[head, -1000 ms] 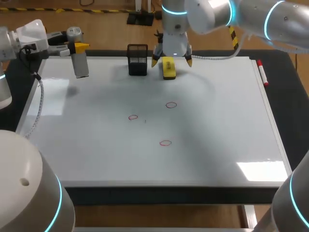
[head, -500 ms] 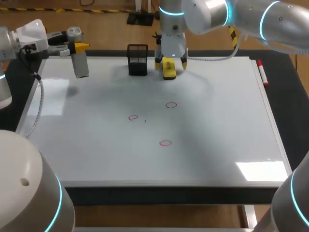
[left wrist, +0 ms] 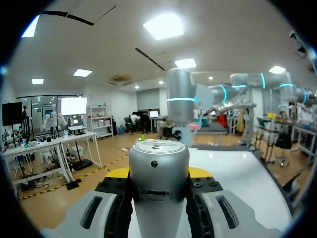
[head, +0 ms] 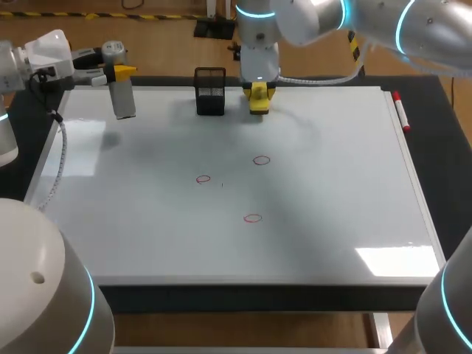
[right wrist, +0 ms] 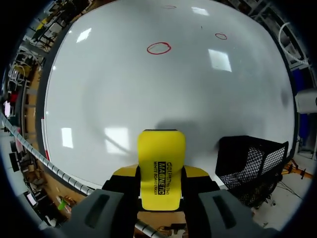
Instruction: Pick up the inspection probe, press it on each red-marked spot on the whiteboard one by one, put down the probe, pick up the eraser, and wipe off all the red marks.
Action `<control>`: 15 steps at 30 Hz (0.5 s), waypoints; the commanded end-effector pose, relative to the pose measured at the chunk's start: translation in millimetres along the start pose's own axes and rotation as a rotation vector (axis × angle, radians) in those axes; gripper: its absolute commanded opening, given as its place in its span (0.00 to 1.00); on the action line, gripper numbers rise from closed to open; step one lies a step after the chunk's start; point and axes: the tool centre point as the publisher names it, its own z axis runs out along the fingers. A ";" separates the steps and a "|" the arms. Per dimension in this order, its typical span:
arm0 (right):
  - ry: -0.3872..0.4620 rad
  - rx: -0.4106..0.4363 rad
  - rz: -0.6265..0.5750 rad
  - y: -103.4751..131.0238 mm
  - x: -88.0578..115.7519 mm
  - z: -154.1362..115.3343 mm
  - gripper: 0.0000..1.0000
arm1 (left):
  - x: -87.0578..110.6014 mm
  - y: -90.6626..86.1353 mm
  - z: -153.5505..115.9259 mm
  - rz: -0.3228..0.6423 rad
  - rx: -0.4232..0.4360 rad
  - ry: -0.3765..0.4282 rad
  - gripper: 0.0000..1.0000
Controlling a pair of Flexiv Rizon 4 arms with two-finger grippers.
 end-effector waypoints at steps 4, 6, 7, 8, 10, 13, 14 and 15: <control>-0.018 0.023 0.072 18.5 41.2 -20.7 0.00 | 0.3 -0.7 0.2 0.001 0.000 -0.002 0.00; -0.023 0.024 0.103 21.3 51.9 -21.2 0.00 | 0.3 -0.7 0.2 0.001 0.000 -0.002 0.00; -0.027 0.024 0.112 22.9 56.9 -21.3 0.00 | 0.3 -0.7 0.2 0.001 0.000 -0.002 0.00; -0.020 0.023 0.124 24.8 61.6 -21.6 0.00 | 0.3 -0.7 0.2 0.001 0.000 -0.002 0.00; -0.024 0.022 0.151 28.6 72.6 -21.8 0.00 | 0.3 -0.7 0.2 0.001 0.000 -0.002 0.00; -0.045 0.026 0.196 36.2 91.0 -22.9 0.00 | 0.3 -0.7 0.2 0.001 0.000 -0.002 0.00; -0.037 0.030 0.211 38.9 97.1 -23.2 0.00 | 0.3 -0.7 0.2 0.001 0.000 -0.002 0.00; -0.035 0.033 0.223 41.7 102.5 -23.4 0.00 | 0.3 -0.7 0.2 0.001 0.000 -0.002 0.00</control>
